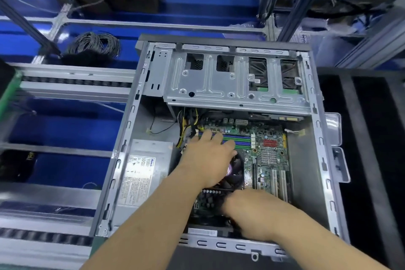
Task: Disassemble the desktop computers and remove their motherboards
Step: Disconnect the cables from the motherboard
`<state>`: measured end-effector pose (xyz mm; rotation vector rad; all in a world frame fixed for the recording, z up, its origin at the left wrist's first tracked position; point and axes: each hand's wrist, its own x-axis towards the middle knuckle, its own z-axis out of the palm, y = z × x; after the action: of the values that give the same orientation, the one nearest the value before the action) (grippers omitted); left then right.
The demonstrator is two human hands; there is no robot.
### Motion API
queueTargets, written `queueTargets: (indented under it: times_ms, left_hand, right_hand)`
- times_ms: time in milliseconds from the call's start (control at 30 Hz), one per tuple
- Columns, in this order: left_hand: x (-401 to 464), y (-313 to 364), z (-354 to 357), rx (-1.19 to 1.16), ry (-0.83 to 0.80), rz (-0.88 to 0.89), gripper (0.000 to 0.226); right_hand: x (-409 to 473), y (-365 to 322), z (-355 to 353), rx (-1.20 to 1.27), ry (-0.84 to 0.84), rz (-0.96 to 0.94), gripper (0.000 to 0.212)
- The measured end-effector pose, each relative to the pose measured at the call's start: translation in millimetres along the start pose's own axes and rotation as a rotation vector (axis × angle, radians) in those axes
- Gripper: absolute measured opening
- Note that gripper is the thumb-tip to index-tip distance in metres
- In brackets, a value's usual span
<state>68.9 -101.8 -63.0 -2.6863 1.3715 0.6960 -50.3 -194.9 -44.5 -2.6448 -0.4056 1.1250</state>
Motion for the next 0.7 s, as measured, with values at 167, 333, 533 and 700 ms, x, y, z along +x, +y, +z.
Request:
queueTargets:
  times_ms: [167,333,533,700]
  left_hand:
    - [0.5,-0.2,0.8,-0.013,0.002,0.012,0.036]
    - [1.2,-0.2,1.2,-0.031,-0.003,0.019,0.035]
    - [0.5,0.1,2.4,-0.058,0.025,0.023,0.033]
    - [0.9,0.3,2.6,-0.059,0.029,0.027,0.031]
  right_hand:
    - [6.2,-3.4,0.2,-0.057,0.015,-0.013,0.025]
    - [5.6,-2.1,1.6,-0.074,0.03,-0.05,0.027]
    - [3.3,-3.2,0.5,0.044,-0.024,-0.091,0.044]
    - [2.2,-5.8,-7.7,0.244,0.036,-0.174,0.053]
